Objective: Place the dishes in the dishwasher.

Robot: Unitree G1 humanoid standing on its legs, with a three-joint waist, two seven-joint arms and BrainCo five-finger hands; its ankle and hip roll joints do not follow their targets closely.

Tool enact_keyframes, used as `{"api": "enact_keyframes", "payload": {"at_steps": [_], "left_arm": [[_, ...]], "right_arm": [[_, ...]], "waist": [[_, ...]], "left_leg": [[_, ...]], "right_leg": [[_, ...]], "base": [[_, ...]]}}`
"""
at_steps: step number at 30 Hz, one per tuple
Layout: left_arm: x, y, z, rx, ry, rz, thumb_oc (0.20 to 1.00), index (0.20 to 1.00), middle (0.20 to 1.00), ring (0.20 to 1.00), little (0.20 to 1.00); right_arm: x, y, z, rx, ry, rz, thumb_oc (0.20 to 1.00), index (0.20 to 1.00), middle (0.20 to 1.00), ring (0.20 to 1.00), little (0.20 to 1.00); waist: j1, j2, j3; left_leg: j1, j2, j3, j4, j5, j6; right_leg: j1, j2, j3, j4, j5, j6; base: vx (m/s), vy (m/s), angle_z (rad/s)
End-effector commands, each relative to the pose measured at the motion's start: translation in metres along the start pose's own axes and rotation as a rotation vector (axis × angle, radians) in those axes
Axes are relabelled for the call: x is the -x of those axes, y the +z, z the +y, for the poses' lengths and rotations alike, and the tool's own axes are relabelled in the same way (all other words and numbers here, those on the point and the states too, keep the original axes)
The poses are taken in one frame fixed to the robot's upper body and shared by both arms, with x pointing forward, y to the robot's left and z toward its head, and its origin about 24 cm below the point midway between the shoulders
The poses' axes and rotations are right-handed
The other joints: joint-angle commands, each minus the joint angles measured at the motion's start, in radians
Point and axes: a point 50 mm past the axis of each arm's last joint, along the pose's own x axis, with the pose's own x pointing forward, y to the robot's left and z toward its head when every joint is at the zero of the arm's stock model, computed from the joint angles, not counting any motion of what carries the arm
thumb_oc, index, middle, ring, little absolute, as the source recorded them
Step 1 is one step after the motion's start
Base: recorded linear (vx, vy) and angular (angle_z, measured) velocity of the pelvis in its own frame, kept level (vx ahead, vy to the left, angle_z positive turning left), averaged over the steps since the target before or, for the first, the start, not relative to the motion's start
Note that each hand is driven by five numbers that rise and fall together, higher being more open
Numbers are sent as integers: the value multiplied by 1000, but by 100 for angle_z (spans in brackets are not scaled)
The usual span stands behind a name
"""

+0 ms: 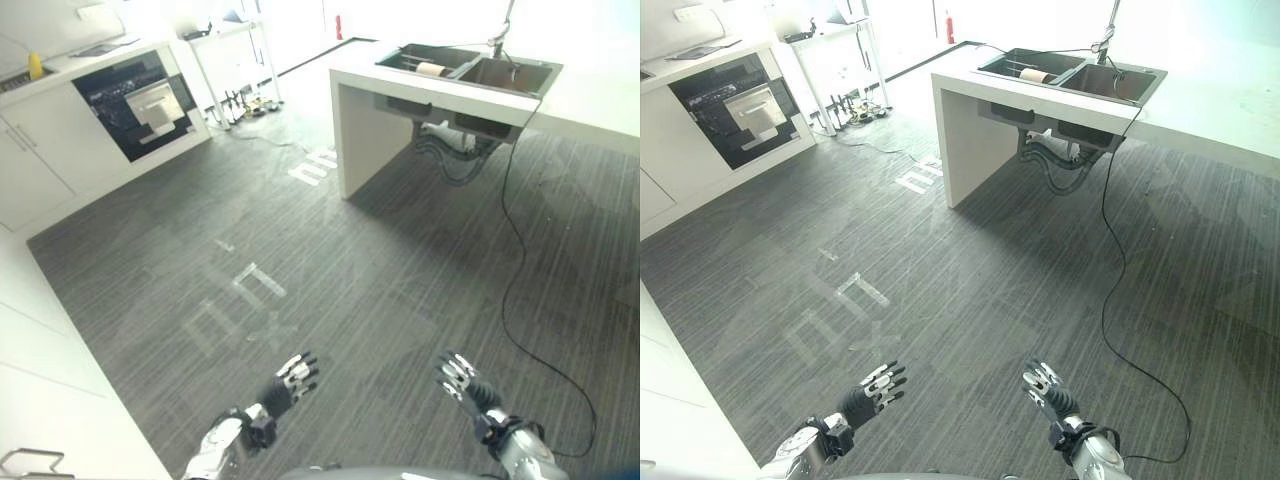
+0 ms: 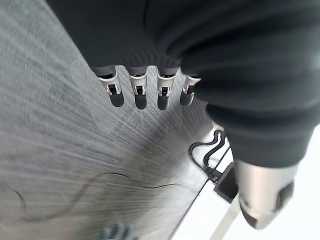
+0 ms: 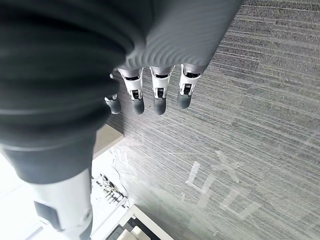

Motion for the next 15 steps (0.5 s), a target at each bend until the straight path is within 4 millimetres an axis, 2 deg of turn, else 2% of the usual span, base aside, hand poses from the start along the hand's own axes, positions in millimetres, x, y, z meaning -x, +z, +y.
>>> {"api": "enact_keyframes", "payload": {"at_steps": [1,7,11,15], "left_arm": [[-14,33,-1,-151,-40,-76,1000,1000,1000,1000,1000],[-9,31,7,-101,35,-69,1000,1000,1000,1000,1000],[-6,23,11,-81,122,-52,1000,1000,1000,1000,1000],[-4,7,14,-22,194,-3,1000,1000,1000,1000,1000]], "right_arm": [[-10,27,5,102,74,-65,1000,1000,1000,1000,1000],[-10,28,8,110,77,-80,1000,1000,1000,1000,1000],[-8,29,8,121,18,-121,1000,1000,1000,1000,1000],[-7,23,0,131,-61,-77,1000,1000,1000,1000,1000]], "waist": [[-12,-10,7],[-10,-12,0],[-13,-17,5],[-18,-17,12]], "left_leg": [[10,25,4,28,-70,-57],[5,29,7,26,-66,-62],[8,36,20,27,-66,-66],[9,41,28,30,-67,-68]], "right_leg": [[-13,-46,-27,23,-29,64],[-17,-46,-28,21,-25,66],[-15,-47,-31,21,-26,67],[-16,-42,-26,20,-25,62]], "base": [[0,0,0],[6,-2,0],[9,-3,0],[9,-8,0]]}}
